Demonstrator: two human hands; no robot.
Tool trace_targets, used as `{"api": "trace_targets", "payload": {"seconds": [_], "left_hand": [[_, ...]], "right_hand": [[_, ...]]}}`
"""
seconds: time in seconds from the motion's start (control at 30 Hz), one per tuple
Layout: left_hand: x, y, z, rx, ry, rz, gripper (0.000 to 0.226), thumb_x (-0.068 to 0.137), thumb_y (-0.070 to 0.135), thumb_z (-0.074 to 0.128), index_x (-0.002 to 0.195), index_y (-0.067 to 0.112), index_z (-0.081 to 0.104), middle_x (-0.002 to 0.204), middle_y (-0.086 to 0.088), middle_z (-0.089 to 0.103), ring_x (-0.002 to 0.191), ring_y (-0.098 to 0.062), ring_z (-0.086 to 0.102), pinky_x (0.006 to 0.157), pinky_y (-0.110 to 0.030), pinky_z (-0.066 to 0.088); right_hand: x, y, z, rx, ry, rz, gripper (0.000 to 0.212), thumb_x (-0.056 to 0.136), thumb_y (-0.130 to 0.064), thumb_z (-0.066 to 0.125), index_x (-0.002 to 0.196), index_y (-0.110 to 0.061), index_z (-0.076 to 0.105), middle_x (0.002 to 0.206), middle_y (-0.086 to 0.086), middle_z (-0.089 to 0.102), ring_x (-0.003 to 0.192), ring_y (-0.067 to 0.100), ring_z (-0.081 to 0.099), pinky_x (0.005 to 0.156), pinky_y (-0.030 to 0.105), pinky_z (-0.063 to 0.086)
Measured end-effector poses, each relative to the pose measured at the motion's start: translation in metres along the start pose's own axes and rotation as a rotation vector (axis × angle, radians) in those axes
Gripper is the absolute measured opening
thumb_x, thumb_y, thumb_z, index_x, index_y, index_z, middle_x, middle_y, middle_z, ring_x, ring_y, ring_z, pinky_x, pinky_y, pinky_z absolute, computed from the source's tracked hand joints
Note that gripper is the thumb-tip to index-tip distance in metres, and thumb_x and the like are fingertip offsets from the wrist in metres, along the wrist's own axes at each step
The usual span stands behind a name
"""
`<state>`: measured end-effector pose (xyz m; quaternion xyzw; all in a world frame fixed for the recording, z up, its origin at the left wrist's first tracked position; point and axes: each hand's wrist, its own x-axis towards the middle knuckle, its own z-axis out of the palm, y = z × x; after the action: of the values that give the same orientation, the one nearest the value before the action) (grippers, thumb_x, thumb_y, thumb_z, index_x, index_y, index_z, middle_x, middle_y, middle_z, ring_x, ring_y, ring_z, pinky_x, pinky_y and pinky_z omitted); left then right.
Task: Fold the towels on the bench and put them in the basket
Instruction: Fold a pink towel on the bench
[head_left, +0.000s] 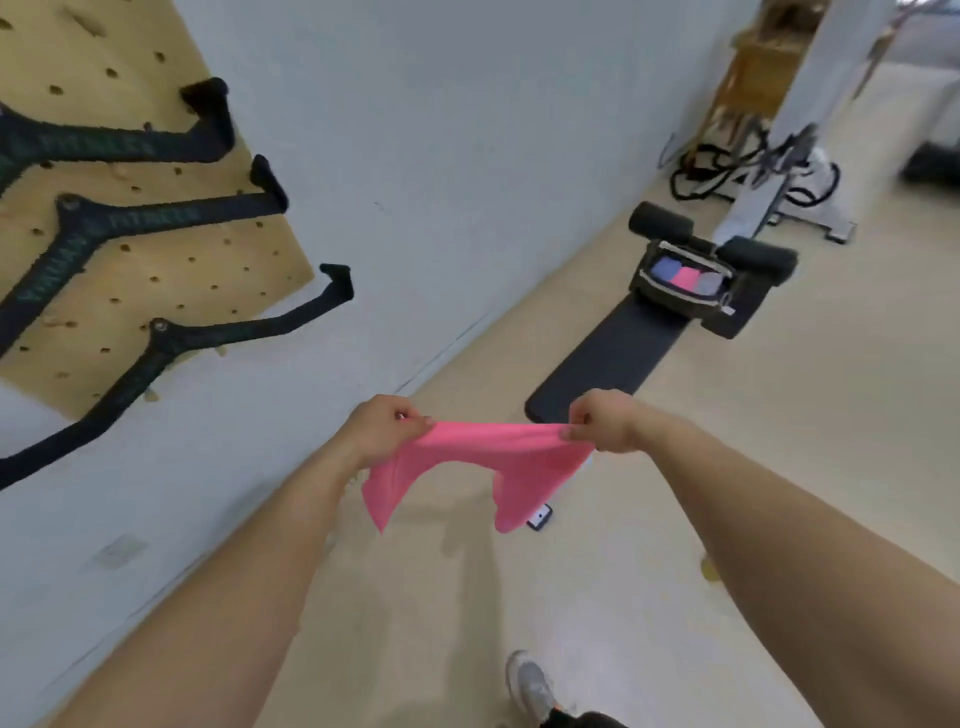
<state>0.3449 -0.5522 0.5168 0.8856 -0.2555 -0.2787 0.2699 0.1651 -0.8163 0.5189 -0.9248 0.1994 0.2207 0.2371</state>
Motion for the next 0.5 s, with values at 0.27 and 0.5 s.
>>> {"api": "trace_targets", "payload": {"seconds": [0.27, 0.5], "left_hand": [[0.069, 0.141, 0.123, 0.121, -0.205, 0.220, 0.028, 0.090, 0.041, 0.067, 0.068, 0.024, 0.064, 0.076, 0.005, 0.065, 0.076, -0.017, 0.060, 0.068, -0.034, 0.044], [0.121, 0.249, 0.197, 0.147, -0.270, 0.275, 0.032, 0.087, 0.049, 0.068, 0.074, 0.019, 0.066, 0.076, 0.005, 0.065, 0.073, -0.014, 0.060, 0.061, -0.028, 0.042]], "right_hand": [[-0.085, 0.173, -0.029, 0.041, 0.121, 0.251, 0.017, 0.095, -0.034, 0.061, 0.096, -0.019, 0.066, 0.089, -0.002, 0.061, 0.088, 0.023, 0.056, 0.074, 0.029, 0.040], [-0.098, 0.296, -0.072, 0.087, 0.157, 0.312, 0.016, 0.095, -0.034, 0.063, 0.086, -0.021, 0.060, 0.069, -0.012, 0.050, 0.080, 0.021, 0.055, 0.071, 0.024, 0.038]]}}
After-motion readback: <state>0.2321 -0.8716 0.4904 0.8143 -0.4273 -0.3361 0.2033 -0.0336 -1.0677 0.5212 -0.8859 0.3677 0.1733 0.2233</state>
